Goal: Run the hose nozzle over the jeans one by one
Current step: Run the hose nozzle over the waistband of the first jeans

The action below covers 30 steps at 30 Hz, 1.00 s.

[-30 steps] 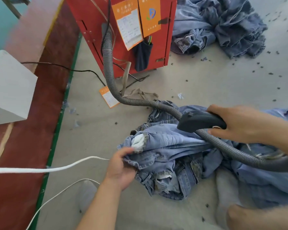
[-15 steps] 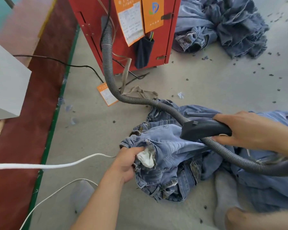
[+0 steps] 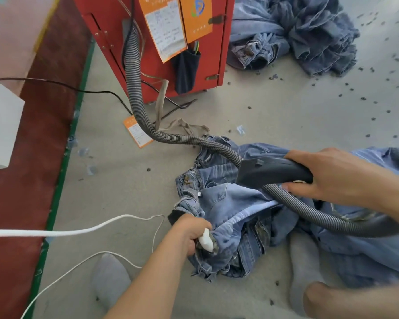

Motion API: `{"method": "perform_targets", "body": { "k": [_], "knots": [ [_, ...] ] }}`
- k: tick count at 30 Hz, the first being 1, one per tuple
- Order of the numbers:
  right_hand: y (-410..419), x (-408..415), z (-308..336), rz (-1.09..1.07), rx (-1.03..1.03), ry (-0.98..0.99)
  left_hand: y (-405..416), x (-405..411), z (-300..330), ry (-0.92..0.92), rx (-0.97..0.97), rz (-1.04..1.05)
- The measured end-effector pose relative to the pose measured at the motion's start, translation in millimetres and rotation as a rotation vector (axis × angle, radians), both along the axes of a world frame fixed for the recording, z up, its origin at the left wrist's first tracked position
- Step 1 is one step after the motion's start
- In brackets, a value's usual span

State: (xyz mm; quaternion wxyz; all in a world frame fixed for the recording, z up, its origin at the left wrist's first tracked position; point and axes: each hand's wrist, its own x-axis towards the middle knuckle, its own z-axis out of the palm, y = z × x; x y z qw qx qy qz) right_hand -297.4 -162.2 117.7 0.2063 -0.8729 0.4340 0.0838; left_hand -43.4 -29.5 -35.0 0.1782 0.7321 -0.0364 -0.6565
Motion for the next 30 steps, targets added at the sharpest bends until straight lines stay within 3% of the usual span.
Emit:
{"method": "perform_targets", "body": {
  "k": [3,9,15,21,30],
  "knots": [
    [-1,-4,1,-0.014,-0.041,-0.003,-2,3,4,0.151,-0.041,0.175],
    [1,-12,13,-0.037,-0.059,-0.006,-18,-1,20,0.341,-0.369,0.535],
    [1,-16,24,-0.073,-0.093,-0.04,-31,-23,38,0.308,-0.324,0.339],
    [2,-25,22,0.023,-0.209,0.13,-38,-10,42,0.389,-0.361,0.396],
    [3,-7,19,0.032,-0.026,-0.021,-27,-11,54,0.386,-0.49,0.223]
  ]
}}
